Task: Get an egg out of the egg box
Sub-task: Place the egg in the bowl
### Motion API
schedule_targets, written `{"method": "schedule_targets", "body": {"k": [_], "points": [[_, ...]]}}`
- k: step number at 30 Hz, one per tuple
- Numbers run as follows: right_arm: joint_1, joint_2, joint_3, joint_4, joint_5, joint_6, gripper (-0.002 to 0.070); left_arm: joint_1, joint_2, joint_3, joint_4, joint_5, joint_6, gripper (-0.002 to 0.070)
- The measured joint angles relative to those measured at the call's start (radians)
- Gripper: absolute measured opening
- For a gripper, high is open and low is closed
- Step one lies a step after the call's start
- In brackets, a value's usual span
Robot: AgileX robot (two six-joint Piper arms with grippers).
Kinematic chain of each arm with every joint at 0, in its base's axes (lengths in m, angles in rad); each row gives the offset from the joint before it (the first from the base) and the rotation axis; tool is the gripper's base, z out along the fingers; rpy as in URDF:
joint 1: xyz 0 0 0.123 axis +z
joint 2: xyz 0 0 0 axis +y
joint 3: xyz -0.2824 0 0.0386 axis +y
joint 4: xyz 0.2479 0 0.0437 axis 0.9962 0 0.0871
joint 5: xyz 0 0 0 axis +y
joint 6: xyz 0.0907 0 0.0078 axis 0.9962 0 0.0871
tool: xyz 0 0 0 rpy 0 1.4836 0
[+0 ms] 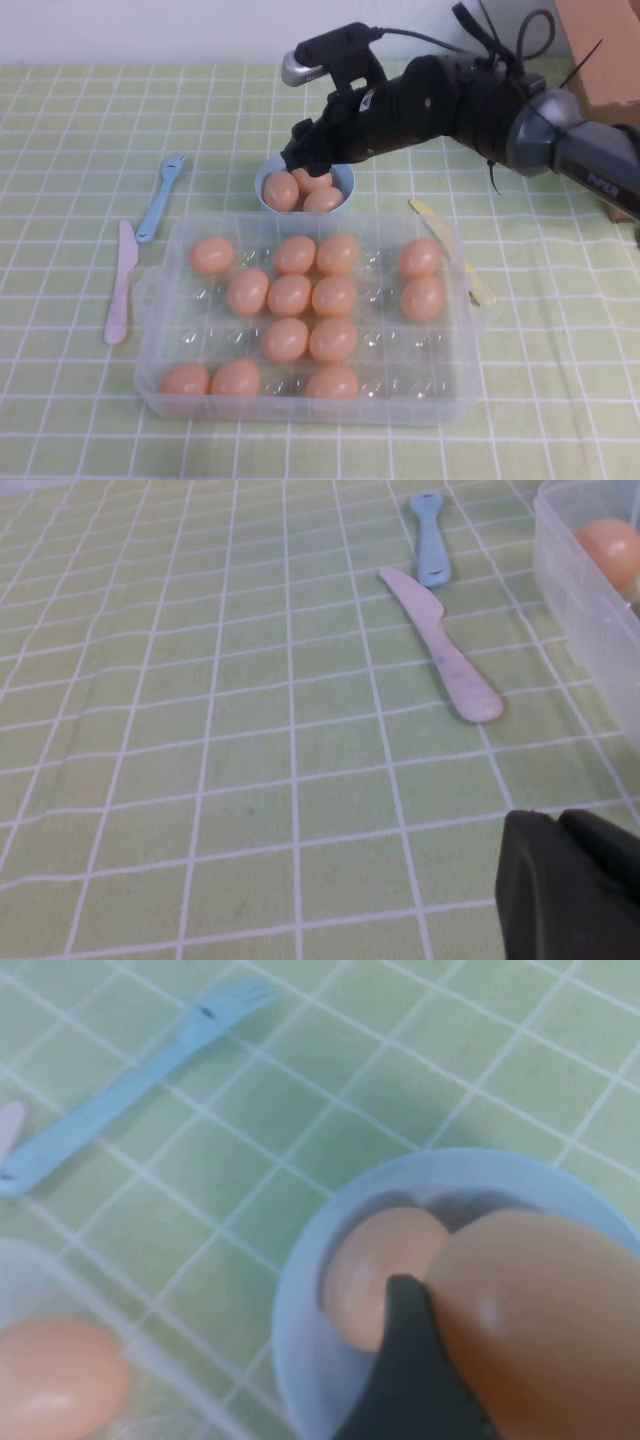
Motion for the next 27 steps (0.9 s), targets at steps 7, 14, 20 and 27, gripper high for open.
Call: {"method": "schedule_targets", "body": {"k": [7, 14, 20, 27], "points": [[-0.029, 0.085, -0.076, 0.011, 0.012, 0.004, 0.0411, 0.000, 0.000, 0.000, 0.000, 0.000, 0.000, -0.0005], [-0.029, 0.166, -0.179, 0.015, 0.062, 0.004, 0.0410, 0.000, 0.000, 0.000, 0.000, 0.000, 0.000, -0.0005], [-0.029, 0.199, -0.202, 0.015, 0.094, 0.006, 0.0410, 0.000, 0.000, 0.000, 0.000, 0.000, 0.000, -0.0005], [-0.029, 0.204, -0.205, 0.015, 0.094, 0.008, 0.0434, 0.000, 0.000, 0.000, 0.000, 0.000, 0.000, -0.0005]]}}
